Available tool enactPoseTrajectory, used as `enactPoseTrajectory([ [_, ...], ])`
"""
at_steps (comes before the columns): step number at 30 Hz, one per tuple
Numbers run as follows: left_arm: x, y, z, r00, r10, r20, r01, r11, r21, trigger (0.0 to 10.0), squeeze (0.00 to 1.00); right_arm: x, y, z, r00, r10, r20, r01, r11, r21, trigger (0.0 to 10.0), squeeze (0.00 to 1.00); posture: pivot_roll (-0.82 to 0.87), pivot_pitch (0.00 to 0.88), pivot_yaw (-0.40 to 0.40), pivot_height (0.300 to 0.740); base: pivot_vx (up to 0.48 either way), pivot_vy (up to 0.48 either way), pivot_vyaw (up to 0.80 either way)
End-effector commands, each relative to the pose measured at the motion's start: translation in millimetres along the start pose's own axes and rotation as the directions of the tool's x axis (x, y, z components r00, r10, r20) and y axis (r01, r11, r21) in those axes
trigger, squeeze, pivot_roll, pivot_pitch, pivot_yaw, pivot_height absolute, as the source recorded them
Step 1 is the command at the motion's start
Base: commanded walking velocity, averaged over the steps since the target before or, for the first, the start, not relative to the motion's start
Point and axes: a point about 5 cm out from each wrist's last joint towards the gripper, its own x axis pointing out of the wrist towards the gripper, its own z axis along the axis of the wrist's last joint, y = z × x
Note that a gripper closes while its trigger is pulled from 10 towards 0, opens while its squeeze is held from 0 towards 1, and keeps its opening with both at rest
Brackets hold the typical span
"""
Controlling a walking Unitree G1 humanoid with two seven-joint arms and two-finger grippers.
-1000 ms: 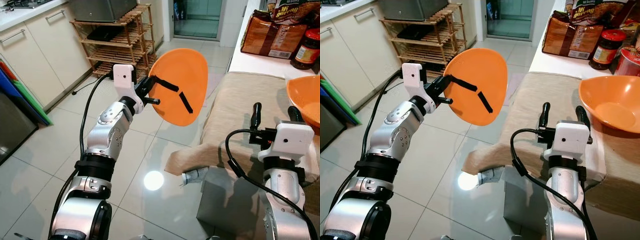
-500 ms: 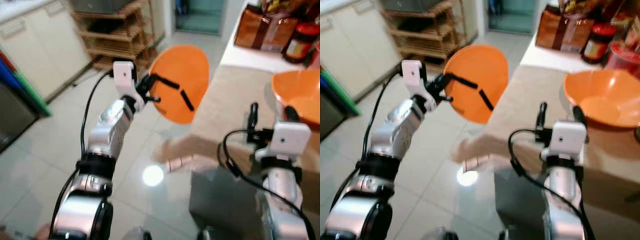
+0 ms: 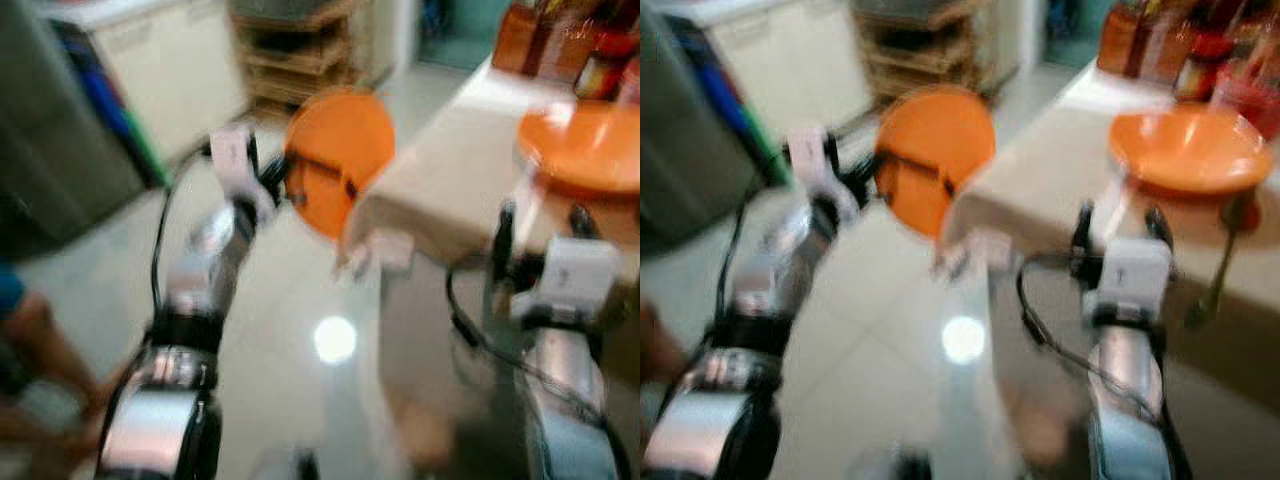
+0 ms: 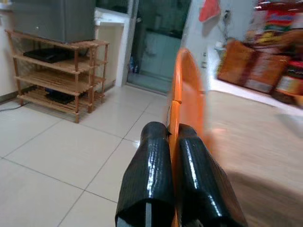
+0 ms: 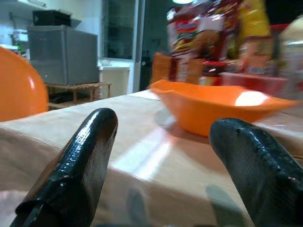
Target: Setting the table
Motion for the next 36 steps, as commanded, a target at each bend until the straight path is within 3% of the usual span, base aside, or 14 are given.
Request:
enactPoseTrajectory([
  [1, 5.4, -13.2, 19.8, 0.994, -0.076, 0.079, 0.074, 0.997, 0.025, 0.0, 0.0, 0.7, 1.6, 2.6, 1.0, 0.001, 0.008, -0.001, 1.0, 0.015, 10.0, 0.0, -0.07, 0.0, 0.111, 0.74, 0.0, 0.0, 0.0],
  [14, 5.5, -12.8, 19.0, 0.994, -0.074, 0.079, 0.073, 0.997, 0.018, 0.0, 0.0, 0.6, 1.6, 0.4, 1.0, -0.002, 0.0, 0.002, 1.0, 0.021, 10.0, 0.0, -0.07, 0.0, 0.111, 0.74, 0.0, 0.0, 0.0],
  [36, 7.2, -12.2, 17.2, 0.995, -0.072, 0.071, 0.071, 0.997, 0.016, 0.0, 0.0, 0.3, 3.0, -2.3, 1.0, 0.008, -0.009, -0.008, 1.0, 0.019, 10.0, 0.0, -0.07, 0.0, 0.11, 0.74, -0.369, 0.0, 0.0],
])
